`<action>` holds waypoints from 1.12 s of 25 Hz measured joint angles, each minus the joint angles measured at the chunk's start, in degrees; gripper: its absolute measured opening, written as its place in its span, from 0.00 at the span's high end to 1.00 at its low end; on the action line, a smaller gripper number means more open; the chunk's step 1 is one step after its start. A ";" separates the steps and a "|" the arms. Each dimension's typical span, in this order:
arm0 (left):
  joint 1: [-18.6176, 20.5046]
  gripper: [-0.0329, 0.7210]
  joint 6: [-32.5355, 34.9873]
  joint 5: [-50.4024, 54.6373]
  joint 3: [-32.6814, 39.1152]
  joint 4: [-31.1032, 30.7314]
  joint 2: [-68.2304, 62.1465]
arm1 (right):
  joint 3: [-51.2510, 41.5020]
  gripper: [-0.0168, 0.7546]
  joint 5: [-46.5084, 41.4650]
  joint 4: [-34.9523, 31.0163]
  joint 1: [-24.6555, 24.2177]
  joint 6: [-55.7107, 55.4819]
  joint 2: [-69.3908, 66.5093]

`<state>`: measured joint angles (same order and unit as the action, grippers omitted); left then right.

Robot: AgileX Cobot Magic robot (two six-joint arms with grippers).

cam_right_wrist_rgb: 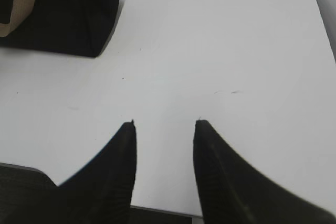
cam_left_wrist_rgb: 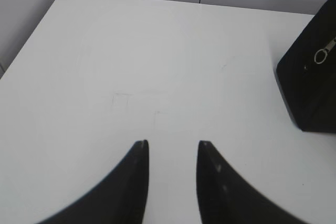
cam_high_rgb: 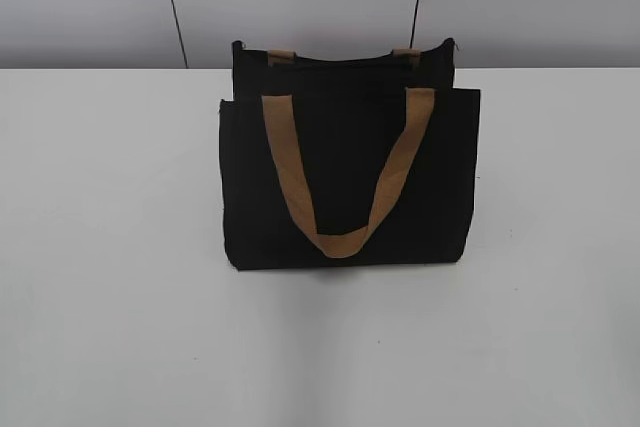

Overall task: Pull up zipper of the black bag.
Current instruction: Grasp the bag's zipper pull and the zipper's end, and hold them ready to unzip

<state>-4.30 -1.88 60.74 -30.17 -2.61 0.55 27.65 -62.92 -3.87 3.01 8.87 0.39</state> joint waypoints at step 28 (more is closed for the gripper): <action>0.00 0.64 0.00 -8.76 -1.92 2.61 -8.04 | 0.00 0.60 0.00 0.00 0.00 0.00 0.00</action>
<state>-4.30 -1.88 51.98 -32.09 0.00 -7.50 27.65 -62.92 -3.87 3.01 8.87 0.39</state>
